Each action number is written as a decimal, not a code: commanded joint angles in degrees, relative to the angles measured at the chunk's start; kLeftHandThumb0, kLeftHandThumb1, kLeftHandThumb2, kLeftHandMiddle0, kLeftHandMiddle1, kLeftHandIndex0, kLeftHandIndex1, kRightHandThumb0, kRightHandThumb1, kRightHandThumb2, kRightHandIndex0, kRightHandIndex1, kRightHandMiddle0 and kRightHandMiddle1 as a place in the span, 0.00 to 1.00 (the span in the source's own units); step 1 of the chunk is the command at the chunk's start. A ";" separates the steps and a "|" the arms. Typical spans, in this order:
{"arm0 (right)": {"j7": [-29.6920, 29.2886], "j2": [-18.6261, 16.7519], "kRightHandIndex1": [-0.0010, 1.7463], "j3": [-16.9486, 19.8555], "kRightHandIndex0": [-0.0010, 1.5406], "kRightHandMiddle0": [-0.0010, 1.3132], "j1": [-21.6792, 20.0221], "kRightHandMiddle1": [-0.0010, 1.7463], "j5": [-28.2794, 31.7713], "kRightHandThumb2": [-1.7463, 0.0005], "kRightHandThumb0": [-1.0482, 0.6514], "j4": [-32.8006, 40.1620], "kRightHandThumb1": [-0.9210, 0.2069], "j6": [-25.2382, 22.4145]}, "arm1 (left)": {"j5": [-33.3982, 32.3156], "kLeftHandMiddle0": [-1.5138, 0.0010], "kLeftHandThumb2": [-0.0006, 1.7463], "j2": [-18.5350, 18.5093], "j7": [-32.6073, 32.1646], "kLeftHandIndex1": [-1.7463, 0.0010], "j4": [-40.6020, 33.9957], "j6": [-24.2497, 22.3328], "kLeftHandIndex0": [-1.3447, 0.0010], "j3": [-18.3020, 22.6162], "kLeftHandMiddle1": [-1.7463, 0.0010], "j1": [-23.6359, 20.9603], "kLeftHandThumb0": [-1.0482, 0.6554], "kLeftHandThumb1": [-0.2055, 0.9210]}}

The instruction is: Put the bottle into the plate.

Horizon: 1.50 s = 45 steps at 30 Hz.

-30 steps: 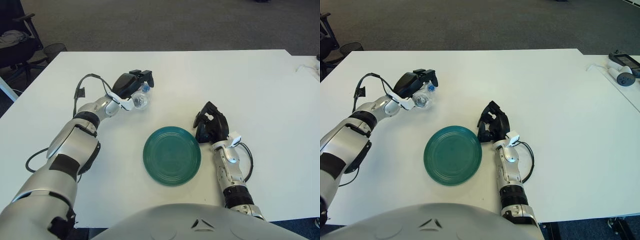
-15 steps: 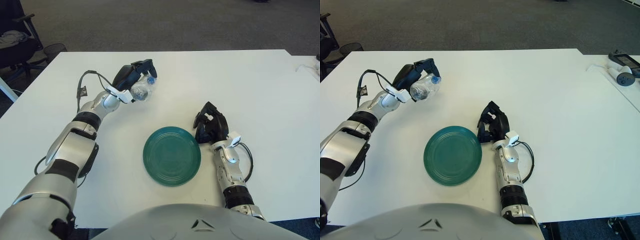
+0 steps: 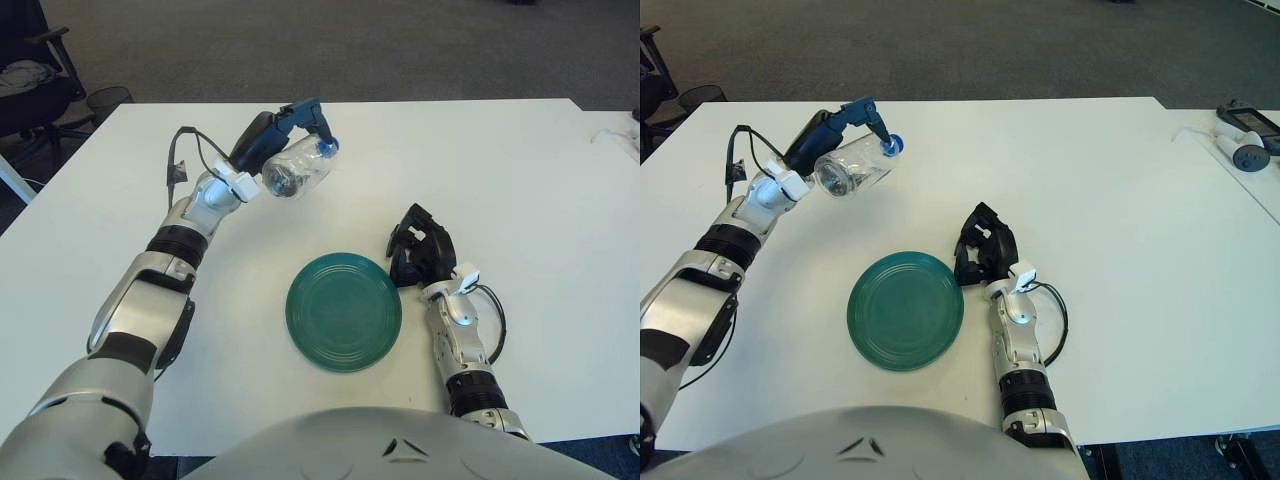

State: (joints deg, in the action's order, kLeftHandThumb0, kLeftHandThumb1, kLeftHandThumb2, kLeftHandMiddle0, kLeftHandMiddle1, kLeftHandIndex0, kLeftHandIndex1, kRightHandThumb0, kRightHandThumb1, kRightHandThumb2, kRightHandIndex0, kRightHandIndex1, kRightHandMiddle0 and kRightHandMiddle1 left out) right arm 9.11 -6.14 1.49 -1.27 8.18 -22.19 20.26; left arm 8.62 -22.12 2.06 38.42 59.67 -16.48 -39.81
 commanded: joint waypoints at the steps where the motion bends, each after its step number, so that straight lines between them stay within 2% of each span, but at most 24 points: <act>1: -1.22 0.17 1.00 0.46 0.61 0.57 7.53 0.93 -0.18 0.00 0.62 -8.22 0.91 -8.61 | -4.32 0.20 0.80 0.96 4.32 0.00 -6.45 -0.54 0.50 0.11 0.00 3.31 0.32 0.40; 7: -1.17 0.20 1.00 0.36 0.61 0.56 7.43 0.93 -0.07 0.00 0.62 -8.23 0.90 -8.84 | -6.79 0.20 0.80 2.52 8.60 0.00 -9.08 0.76 0.51 -0.05 0.00 5.10 0.32 0.40; 12: -1.13 0.09 1.00 0.39 0.60 0.55 7.18 0.94 0.08 0.00 0.62 -8.41 0.90 -9.03 | -4.79 0.20 0.80 2.92 10.18 0.00 -9.07 3.21 0.51 0.52 0.00 6.26 0.32 0.40; 15: -0.95 0.14 1.00 0.57 0.60 0.54 6.79 0.96 0.33 0.00 0.62 -8.98 0.89 -9.21 | 1.48 0.20 0.80 2.73 9.49 0.00 -7.16 6.48 0.51 1.01 0.00 5.99 0.32 0.41; 23: -0.83 0.17 0.99 0.79 0.57 0.48 6.14 1.00 0.54 0.03 0.62 -9.75 0.83 -9.27 | 13.25 0.19 0.80 1.19 7.60 0.00 -3.19 11.39 0.50 2.00 0.00 4.34 0.32 0.40; 27: -0.80 0.13 0.98 0.90 0.56 0.47 5.92 1.00 0.65 0.04 0.62 -10.00 0.82 -9.30 | 19.65 0.19 0.81 0.89 4.92 0.00 -1.91 13.14 0.50 2.78 0.00 4.51 0.32 0.40; 30: -0.76 0.07 0.99 1.02 0.56 0.47 5.90 1.00 0.79 0.03 0.62 -10.08 0.83 -9.13 | 27.17 0.18 0.81 0.46 1.10 0.00 -1.83 13.87 0.50 3.00 0.00 5.61 0.32 0.39; 37: -0.95 -0.19 1.00 1.15 0.58 0.50 5.93 1.00 0.88 0.00 0.62 -10.13 0.87 -8.79 | 39.71 0.16 0.82 -1.17 -7.54 0.00 -3.68 13.33 0.49 2.08 0.00 4.88 0.32 0.38; 45: -1.30 -0.26 1.00 1.06 0.57 0.48 6.15 1.00 0.48 0.02 0.62 -9.94 0.84 -8.58 | 49.21 0.18 0.81 -3.75 -16.50 0.00 -6.58 13.76 0.50 -0.05 0.00 5.46 0.32 0.39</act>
State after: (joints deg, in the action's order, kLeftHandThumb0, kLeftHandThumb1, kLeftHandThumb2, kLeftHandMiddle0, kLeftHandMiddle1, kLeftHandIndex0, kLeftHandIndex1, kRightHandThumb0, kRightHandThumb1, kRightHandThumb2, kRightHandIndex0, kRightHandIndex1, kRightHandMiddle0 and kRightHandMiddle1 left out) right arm 9.02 -6.34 1.56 -1.66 8.26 -22.35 19.94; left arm 52.97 -23.55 -9.51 33.90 72.80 -15.23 -34.16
